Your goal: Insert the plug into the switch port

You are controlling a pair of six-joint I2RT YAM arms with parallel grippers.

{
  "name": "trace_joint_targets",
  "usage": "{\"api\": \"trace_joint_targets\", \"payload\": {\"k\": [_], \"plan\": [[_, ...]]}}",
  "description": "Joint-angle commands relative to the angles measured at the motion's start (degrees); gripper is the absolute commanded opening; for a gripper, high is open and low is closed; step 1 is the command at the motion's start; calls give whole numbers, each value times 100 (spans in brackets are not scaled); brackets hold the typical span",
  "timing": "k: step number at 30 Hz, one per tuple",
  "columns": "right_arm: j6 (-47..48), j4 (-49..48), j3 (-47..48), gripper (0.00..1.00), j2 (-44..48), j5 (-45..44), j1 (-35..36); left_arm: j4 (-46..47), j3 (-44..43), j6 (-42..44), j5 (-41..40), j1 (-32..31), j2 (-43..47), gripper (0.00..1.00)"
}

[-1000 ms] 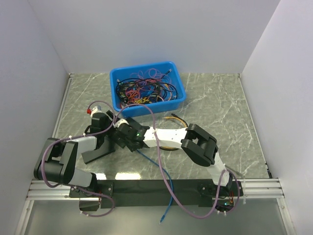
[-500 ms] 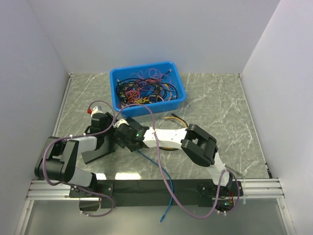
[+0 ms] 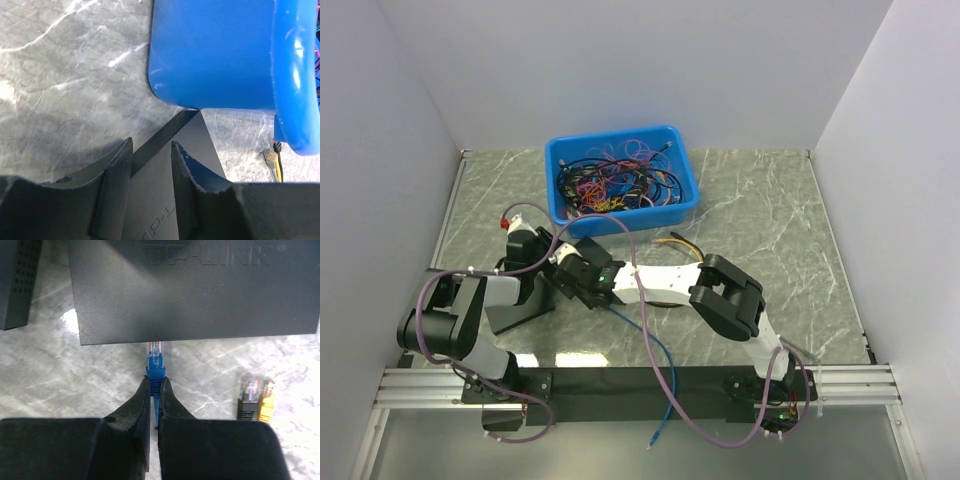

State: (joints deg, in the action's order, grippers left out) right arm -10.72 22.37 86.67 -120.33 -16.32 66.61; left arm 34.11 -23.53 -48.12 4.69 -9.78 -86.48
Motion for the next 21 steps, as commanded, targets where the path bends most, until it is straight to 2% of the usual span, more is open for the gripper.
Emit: {"api": "trace_joint_targets", "payload": {"k": [1,5,21], "plan": [[150,-1552,157,0,326,-1100,-122,-352,85,-31,656,-112,-220,41],[-61,-1411,254,0,274,-1374,-122,-326,155,-57,744,-129,-230,41],[-483,-1499,-580,0,827,-1023,-131,-176,691,-330,823,-314,-89,39]]}}
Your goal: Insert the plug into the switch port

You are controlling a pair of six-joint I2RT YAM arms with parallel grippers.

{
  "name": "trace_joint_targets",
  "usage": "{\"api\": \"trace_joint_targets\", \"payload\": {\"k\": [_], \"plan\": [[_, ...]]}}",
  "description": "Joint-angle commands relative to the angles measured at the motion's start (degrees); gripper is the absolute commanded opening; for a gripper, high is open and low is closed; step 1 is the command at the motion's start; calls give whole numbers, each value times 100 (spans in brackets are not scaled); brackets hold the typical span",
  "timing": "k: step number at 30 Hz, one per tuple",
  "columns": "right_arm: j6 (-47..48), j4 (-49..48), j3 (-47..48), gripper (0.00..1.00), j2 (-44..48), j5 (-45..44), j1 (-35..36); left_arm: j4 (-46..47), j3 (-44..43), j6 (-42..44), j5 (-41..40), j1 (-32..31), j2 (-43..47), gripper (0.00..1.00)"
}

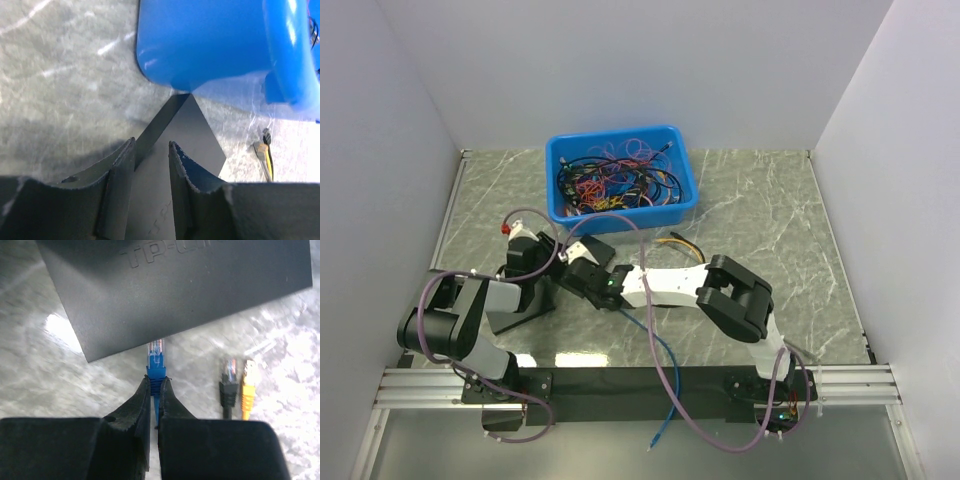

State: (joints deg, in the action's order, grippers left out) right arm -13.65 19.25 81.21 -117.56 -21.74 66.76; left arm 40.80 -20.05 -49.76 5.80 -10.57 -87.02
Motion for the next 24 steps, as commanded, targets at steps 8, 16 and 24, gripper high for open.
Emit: {"api": "trace_joint_targets", "payload": {"k": [8,16,24], "plan": [[-366,-1362,-615,0,918,-393,-146,-766,397,-192,606,-253,-7,40],[-358,-1397,-553,0,892,-174,-137,-415,450,-192,694,-253,-315,38],[3,-1669,-764,0,1015,354,-5,-318,415,-69,721,-253,-245,40]]}}
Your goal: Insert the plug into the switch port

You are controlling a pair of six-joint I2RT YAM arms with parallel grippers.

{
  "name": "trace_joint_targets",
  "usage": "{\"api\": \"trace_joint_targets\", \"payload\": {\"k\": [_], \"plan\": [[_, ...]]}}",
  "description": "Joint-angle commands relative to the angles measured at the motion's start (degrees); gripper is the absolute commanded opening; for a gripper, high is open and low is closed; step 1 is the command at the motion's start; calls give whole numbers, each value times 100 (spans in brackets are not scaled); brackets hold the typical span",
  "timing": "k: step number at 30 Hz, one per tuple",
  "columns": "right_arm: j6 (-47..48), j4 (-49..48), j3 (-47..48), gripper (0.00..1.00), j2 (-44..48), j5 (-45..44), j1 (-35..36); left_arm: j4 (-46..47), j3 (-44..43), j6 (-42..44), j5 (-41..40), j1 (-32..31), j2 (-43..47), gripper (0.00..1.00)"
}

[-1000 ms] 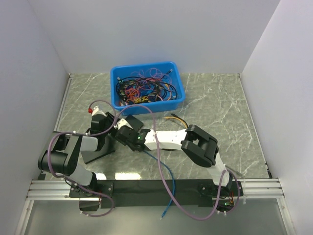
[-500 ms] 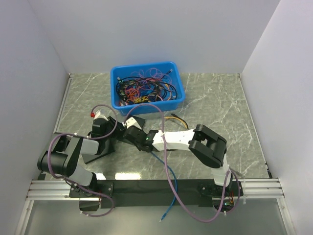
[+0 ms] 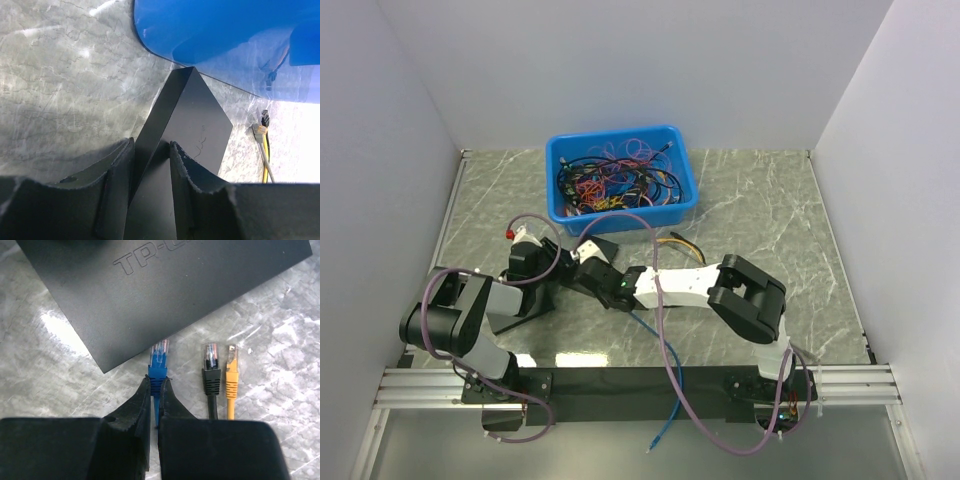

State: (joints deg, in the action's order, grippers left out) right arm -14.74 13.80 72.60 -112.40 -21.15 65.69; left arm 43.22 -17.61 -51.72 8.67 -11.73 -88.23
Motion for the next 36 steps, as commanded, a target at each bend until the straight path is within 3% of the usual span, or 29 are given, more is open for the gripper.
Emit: {"api": "trace_joint_targets", "payload": {"k": [1,19,36], "plan": [[129,-1143,62,0,508,330,102,-552,170,154,443,-146,-107,40],[753,-1696,-509,0,956,875,93,-394,-120,444,812,-137,-309,47],[639,-1328,-150,0,368,788,75,89,-41,681,979,-251,-459,48]]}}
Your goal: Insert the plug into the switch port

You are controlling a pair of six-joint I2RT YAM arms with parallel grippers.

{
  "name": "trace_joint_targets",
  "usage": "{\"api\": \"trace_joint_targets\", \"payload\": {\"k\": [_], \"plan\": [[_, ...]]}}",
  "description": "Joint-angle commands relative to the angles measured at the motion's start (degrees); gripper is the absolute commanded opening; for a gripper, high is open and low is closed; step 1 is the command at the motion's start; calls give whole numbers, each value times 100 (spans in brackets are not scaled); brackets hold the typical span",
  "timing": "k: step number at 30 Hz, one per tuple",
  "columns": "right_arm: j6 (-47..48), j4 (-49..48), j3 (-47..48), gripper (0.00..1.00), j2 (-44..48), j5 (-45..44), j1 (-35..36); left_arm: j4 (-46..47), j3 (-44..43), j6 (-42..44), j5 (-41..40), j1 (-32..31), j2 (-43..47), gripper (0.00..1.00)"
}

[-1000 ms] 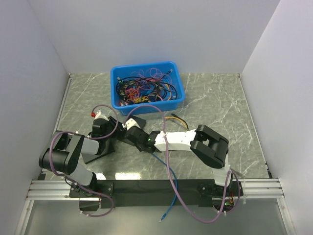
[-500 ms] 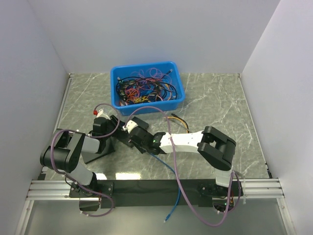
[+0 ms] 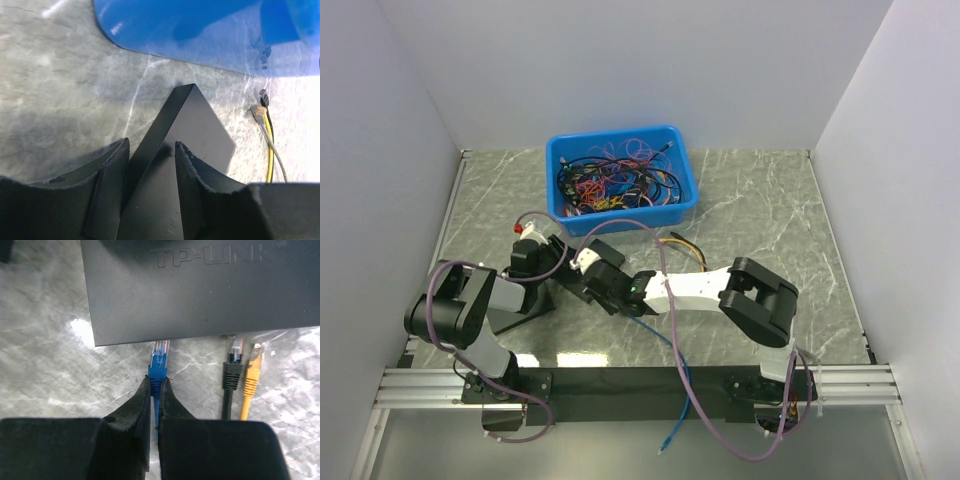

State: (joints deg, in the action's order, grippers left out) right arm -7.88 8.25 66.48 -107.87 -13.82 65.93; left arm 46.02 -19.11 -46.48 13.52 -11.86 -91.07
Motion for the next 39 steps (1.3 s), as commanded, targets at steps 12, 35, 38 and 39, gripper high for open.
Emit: {"api": "trace_joint_targets", "payload": {"k": [12,35,38,39], "plan": [[137,-474,971,0,-137,29,-71,117,83,359,283,-748,-552,46],[621,-816,1438,0,-436,240,-370,601,347,227,476,-976,-860,45],[682,-1088,1543,0,-445,275,-414,654,434,183,433,-1020,-843,44],[717,-1132,1578,0,-454,336,-441,663,452,174,415,-1038,-843,45]]}}
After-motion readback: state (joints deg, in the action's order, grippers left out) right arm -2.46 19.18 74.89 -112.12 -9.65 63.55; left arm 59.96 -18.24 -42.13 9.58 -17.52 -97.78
